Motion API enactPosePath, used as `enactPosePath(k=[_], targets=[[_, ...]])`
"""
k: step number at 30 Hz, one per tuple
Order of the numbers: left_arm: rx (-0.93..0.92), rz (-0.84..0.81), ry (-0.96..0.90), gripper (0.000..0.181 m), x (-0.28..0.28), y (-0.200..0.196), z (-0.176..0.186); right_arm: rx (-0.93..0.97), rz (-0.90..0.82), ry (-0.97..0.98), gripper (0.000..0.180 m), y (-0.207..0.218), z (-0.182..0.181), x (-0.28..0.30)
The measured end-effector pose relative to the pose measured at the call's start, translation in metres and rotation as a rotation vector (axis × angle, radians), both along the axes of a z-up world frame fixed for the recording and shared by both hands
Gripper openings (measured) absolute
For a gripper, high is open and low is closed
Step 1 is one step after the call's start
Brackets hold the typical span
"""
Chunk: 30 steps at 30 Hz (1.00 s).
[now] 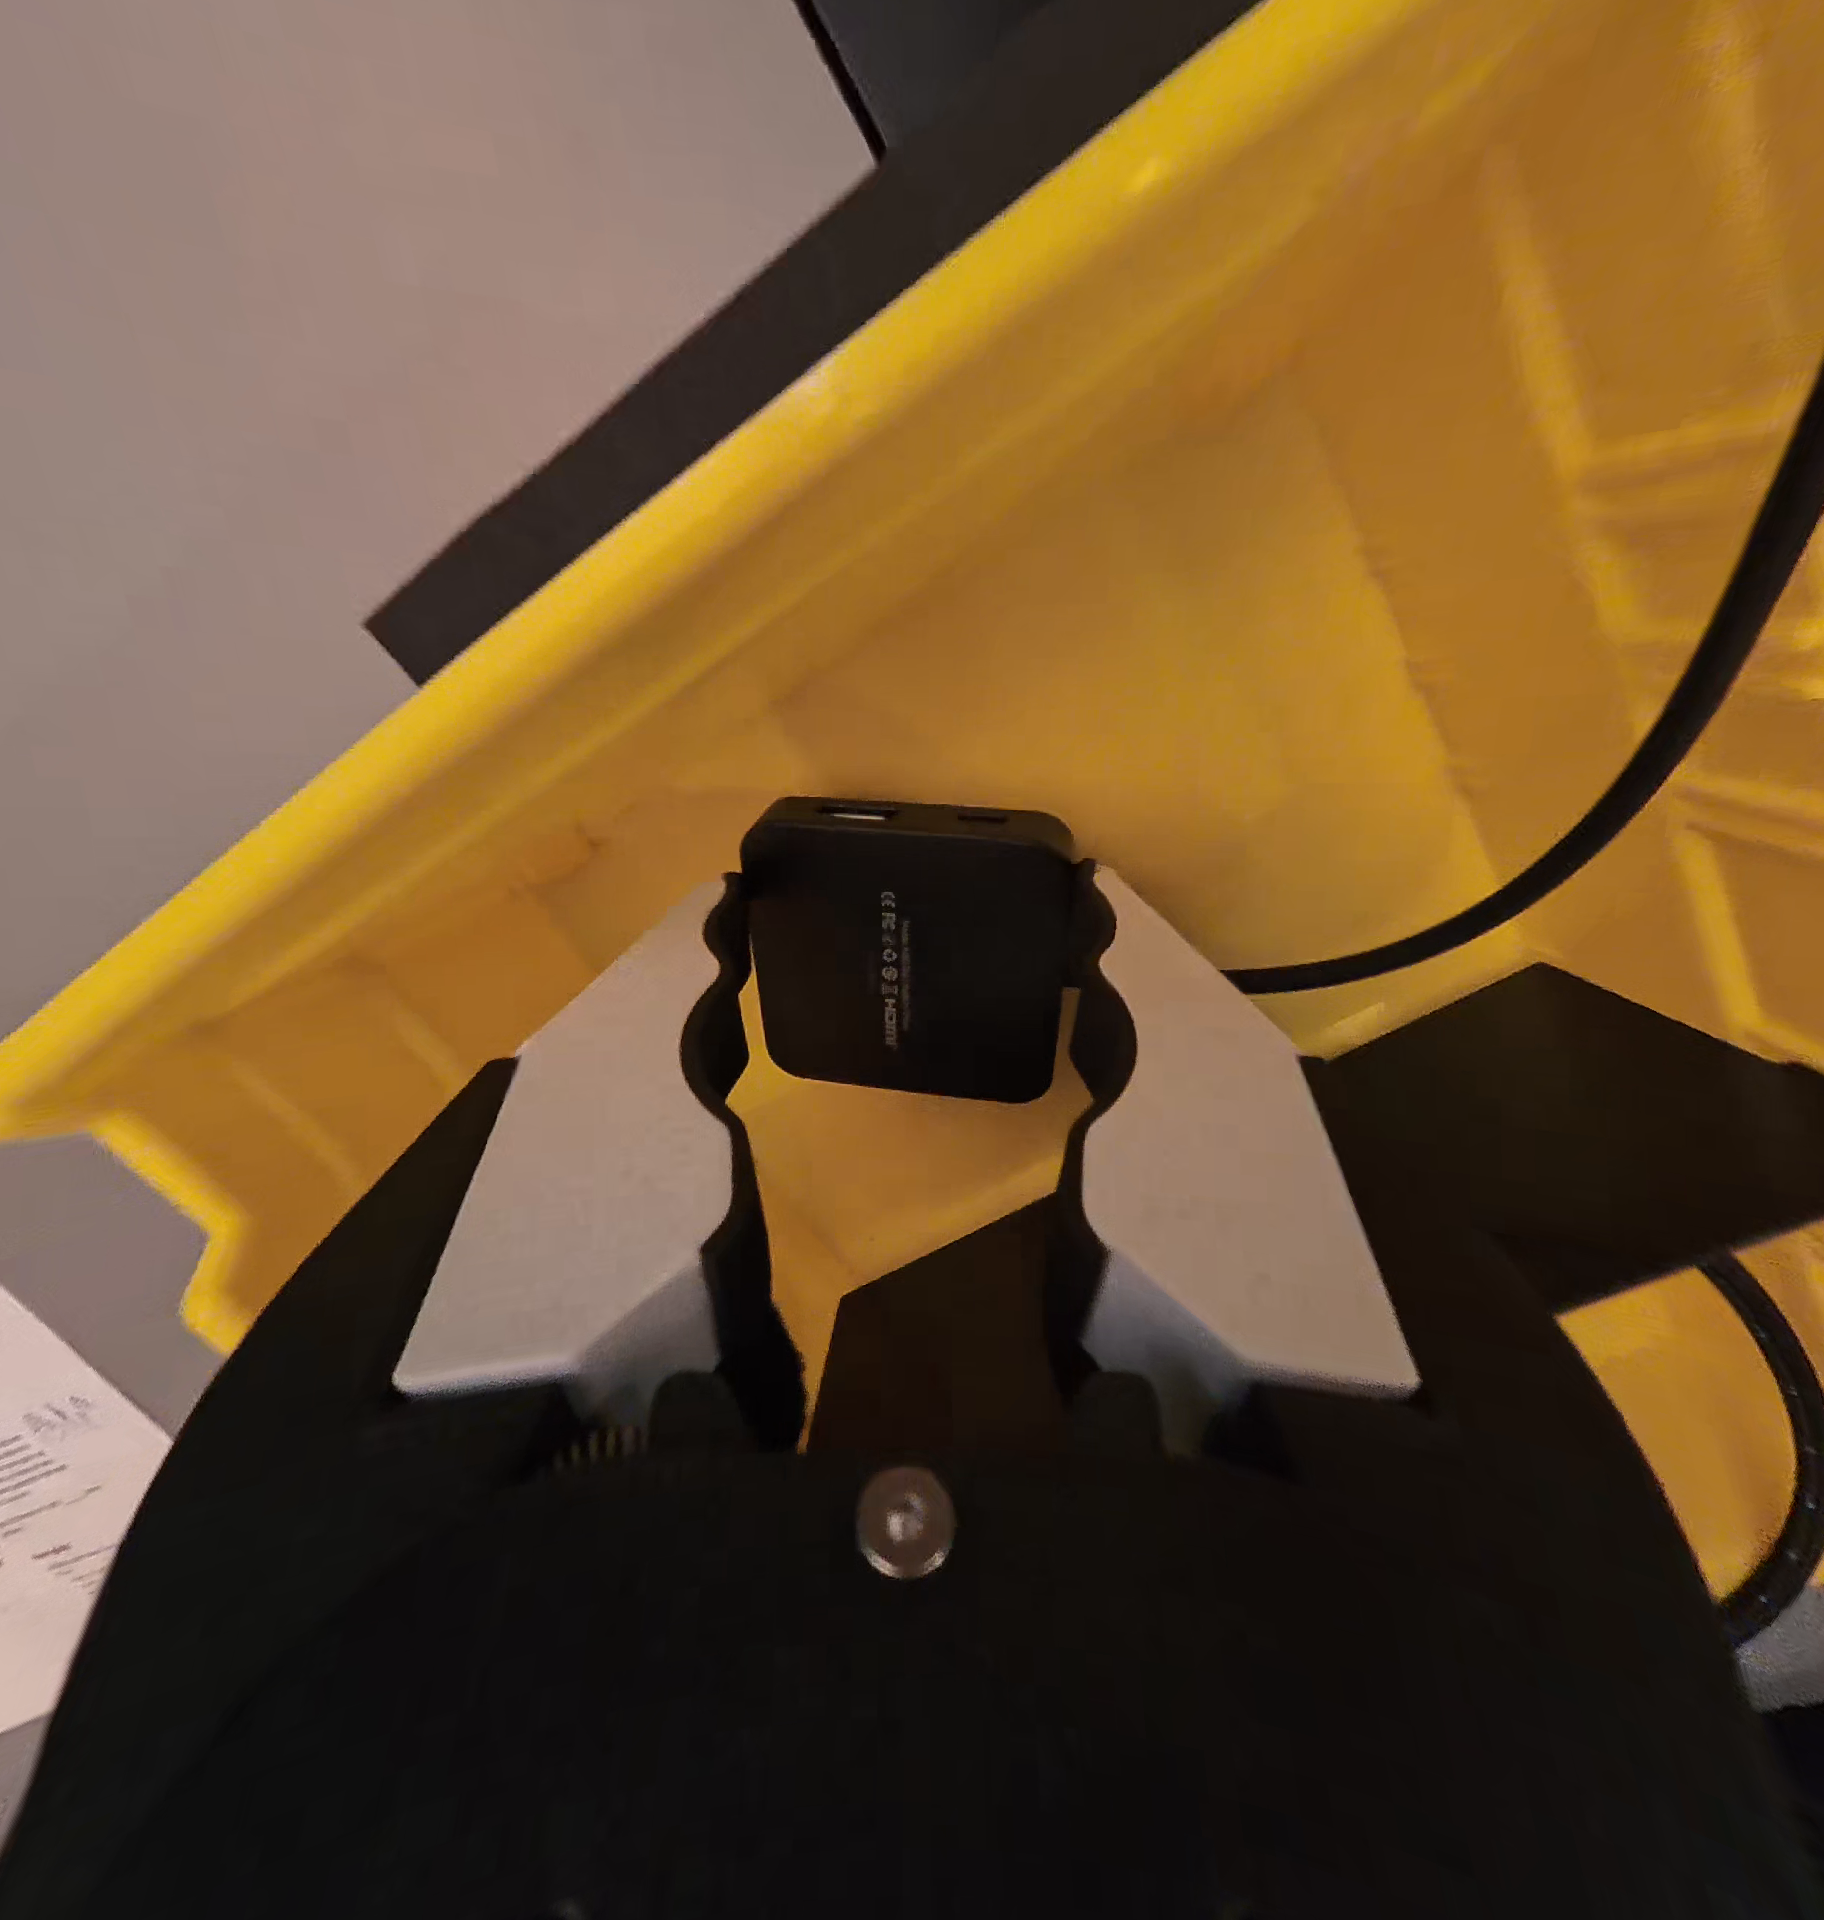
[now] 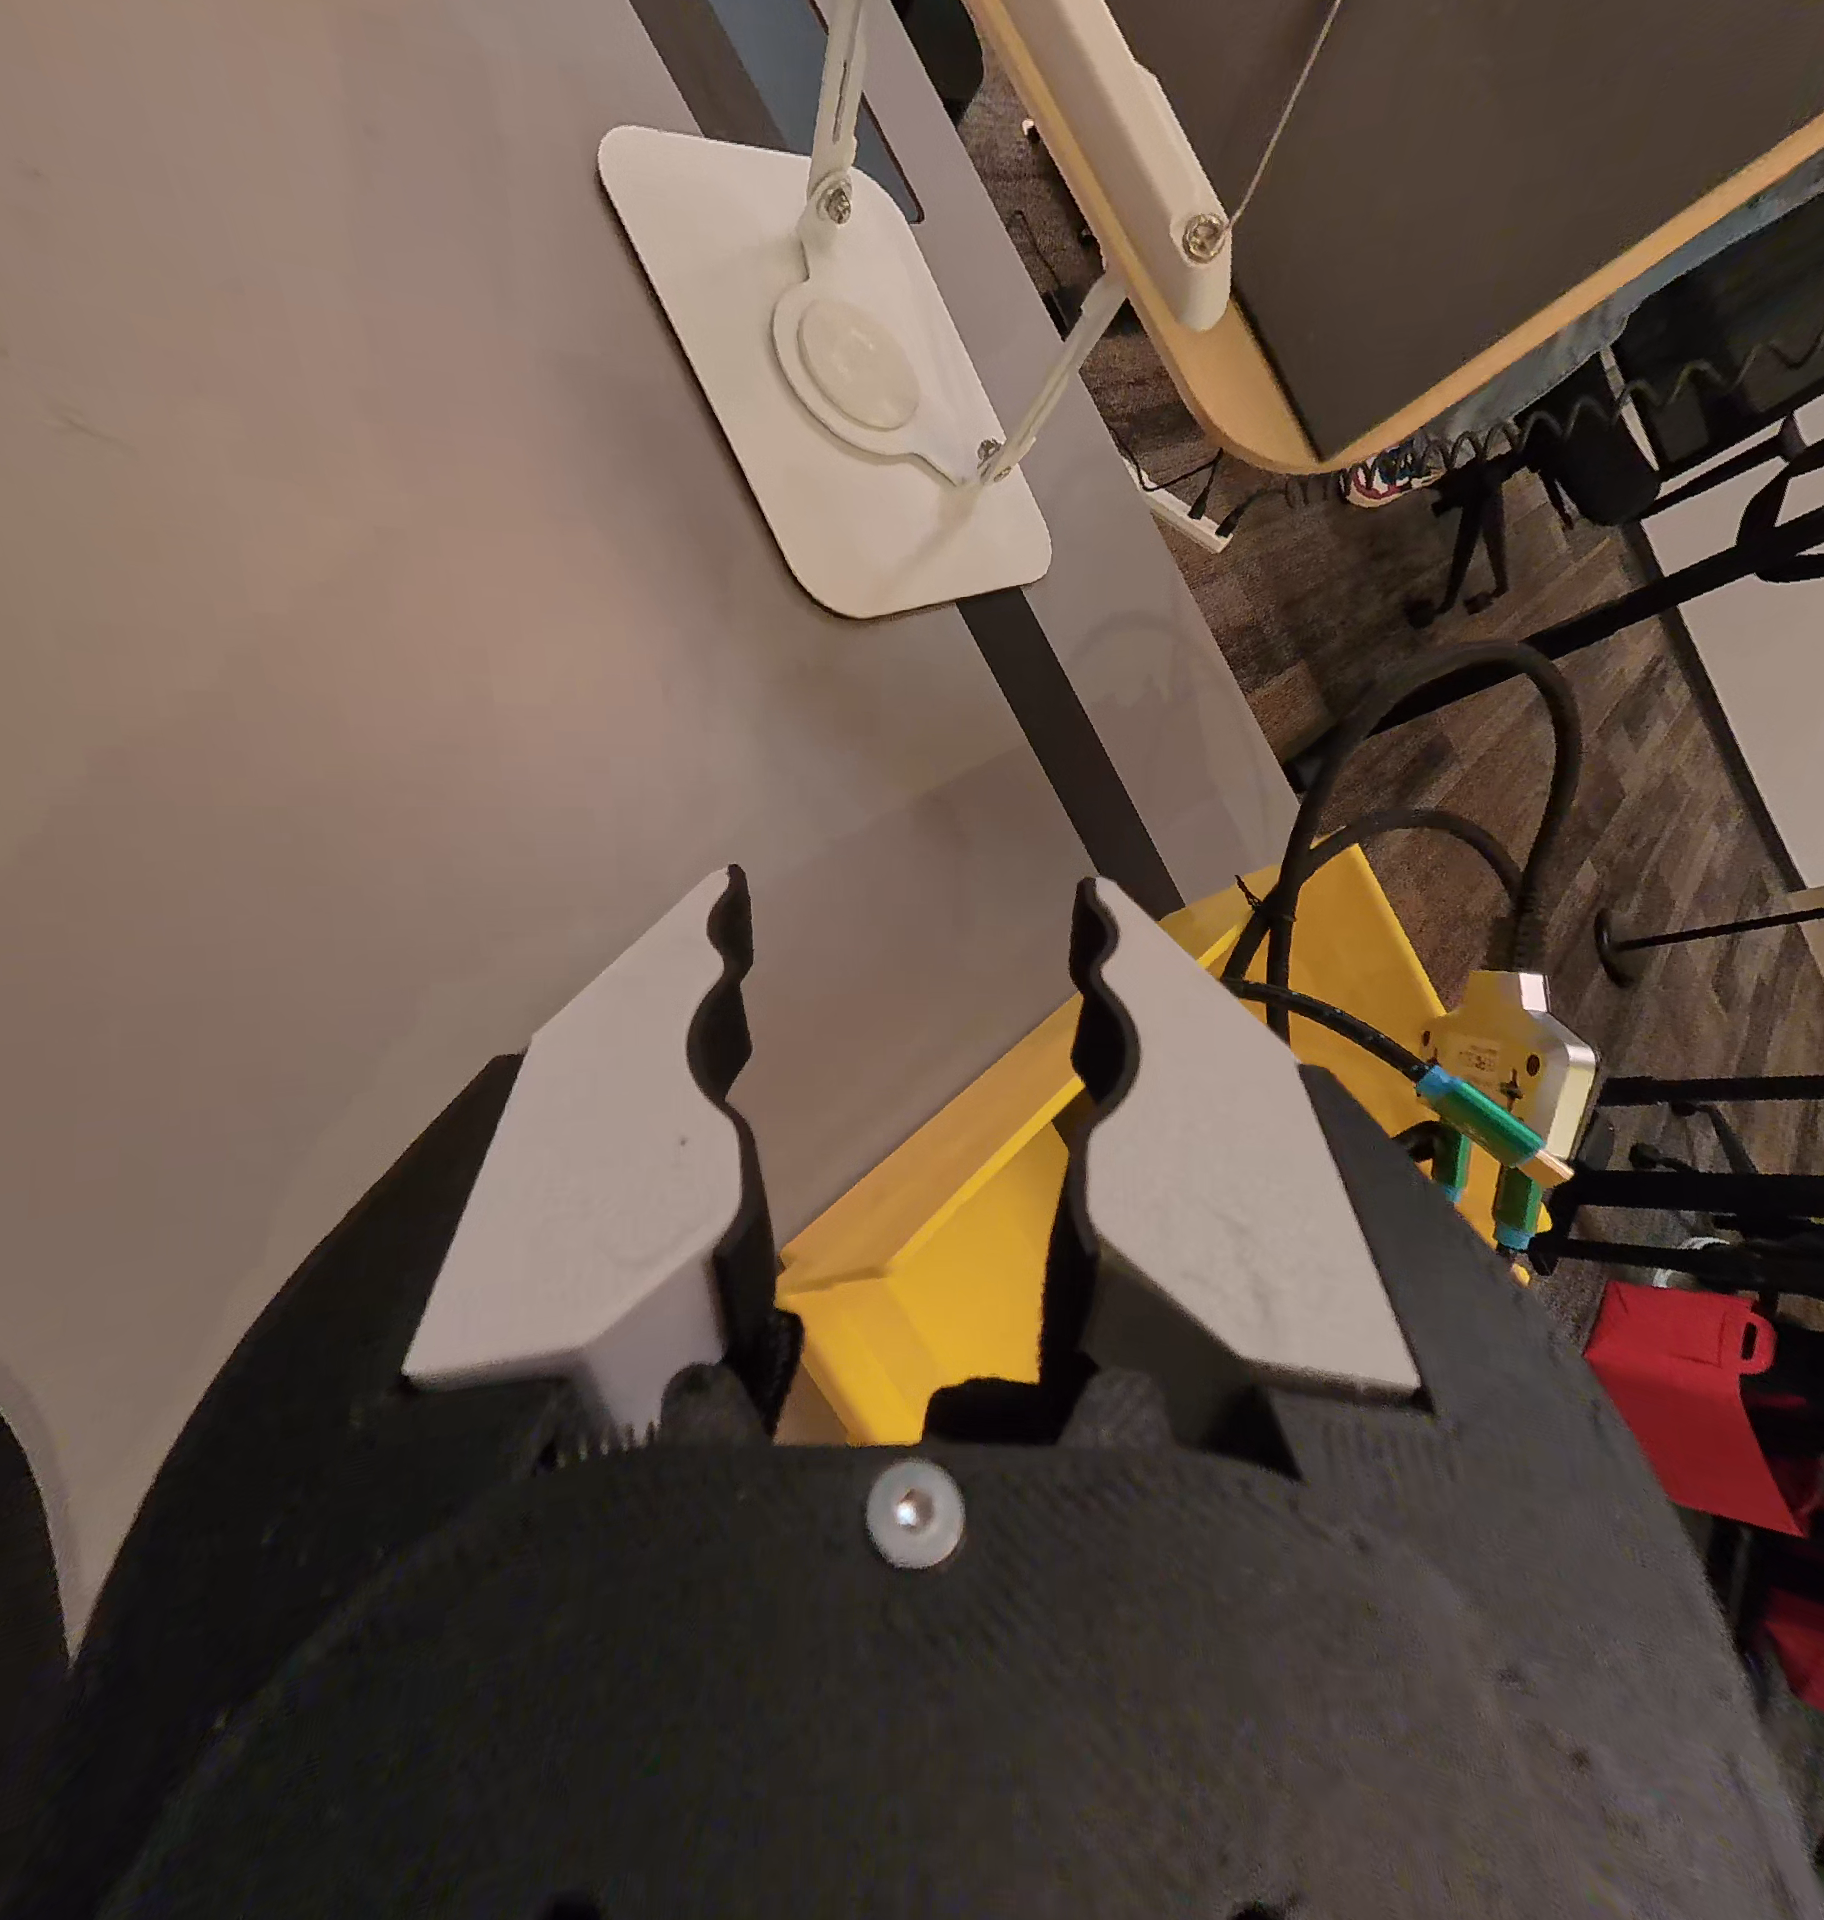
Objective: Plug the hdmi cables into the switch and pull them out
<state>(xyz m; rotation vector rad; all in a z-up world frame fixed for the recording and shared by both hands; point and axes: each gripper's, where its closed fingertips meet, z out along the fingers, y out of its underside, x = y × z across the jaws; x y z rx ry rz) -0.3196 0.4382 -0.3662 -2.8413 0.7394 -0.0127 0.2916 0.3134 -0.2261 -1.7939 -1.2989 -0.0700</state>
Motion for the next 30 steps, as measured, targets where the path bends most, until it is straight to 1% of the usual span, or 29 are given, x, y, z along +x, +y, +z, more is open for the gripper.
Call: enactPosePath(k=[1,6,13,17,21,24,27,30], targets=[[0.029,0.004,-0.005,0.061,0.0,0.001,0.006,0.0,0.004,0.001,0.061,-0.001,0.0,-0.001],[0.175,-0.011,-0.042,0.061,0.005,0.003,0.046,0.001,0.013,0.006,0.061,-0.003,0.001,-0.004],[0.312,-0.019,-0.049,0.061,0.006,-0.004,0.094,0.001,0.03,0.013,0.061,-0.008,0.002,-0.011],[0.395,-0.059,-0.052,0.061,0.018,-0.01,0.129,0.006,0.037,0.01,0.061,-0.012,0.002,-0.013],[0.466,-0.136,-0.074,0.06,0.051,-0.025,0.169,0.013,0.039,-0.001,0.061,-0.014,0.001,-0.015],[0.503,-0.228,-0.084,0.061,0.091,-0.042,0.191,0.014,0.051,0.002,0.061,-0.016,0.001,-0.019],[0.547,-0.344,-0.076,0.061,0.137,-0.062,0.204,0.016,0.064,0.016,0.061,-0.02,0.003,-0.025],[0.568,-0.47,-0.111,0.06,0.19,-0.086,0.208,0.014,0.073,0.017,0.061,-0.024,0.002,-0.029]])
